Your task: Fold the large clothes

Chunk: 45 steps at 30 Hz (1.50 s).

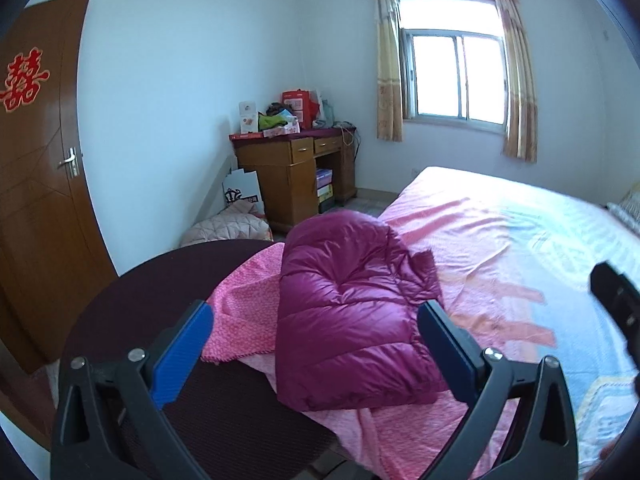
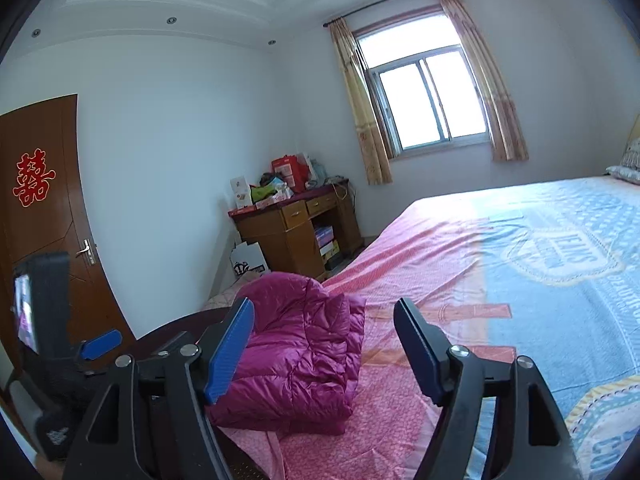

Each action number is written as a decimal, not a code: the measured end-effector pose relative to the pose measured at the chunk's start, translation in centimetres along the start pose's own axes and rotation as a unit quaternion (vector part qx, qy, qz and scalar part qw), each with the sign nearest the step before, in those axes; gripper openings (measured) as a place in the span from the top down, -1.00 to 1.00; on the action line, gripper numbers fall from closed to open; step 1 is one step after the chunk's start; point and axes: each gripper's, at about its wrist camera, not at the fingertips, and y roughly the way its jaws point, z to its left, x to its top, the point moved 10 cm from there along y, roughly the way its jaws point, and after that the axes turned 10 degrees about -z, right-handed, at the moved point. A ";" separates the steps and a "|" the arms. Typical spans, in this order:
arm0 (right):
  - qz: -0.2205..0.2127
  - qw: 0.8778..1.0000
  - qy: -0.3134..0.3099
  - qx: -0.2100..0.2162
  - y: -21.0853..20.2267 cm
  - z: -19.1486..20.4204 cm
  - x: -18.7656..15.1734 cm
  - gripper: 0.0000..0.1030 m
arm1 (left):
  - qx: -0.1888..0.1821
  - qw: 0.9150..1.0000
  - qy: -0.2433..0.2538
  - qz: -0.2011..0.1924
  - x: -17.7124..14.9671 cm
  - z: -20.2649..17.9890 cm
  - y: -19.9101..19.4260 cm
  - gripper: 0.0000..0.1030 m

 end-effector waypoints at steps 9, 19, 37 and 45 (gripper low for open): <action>0.004 1.000 -0.010 0.001 0.1 0.3 -0.4 -0.50 | 0.017 0.999 0.027 0.004 -0.8 -0.5 0.5 -1.00; 0.016 1.000 -0.016 -0.003 0.3 0.3 -1.1 -0.50 | 0.015 0.999 0.036 0.001 -1.0 -1.2 0.0 -1.00; 0.016 1.000 -0.012 -0.005 0.2 -0.1 -1.3 -0.51 | 0.018 0.999 0.034 0.006 -1.2 -1.2 0.2 -1.00; 0.017 1.000 -0.009 -0.007 0.1 -0.3 -1.5 -0.51 | 0.022 0.999 0.036 0.007 -1.3 -1.2 0.3 -1.00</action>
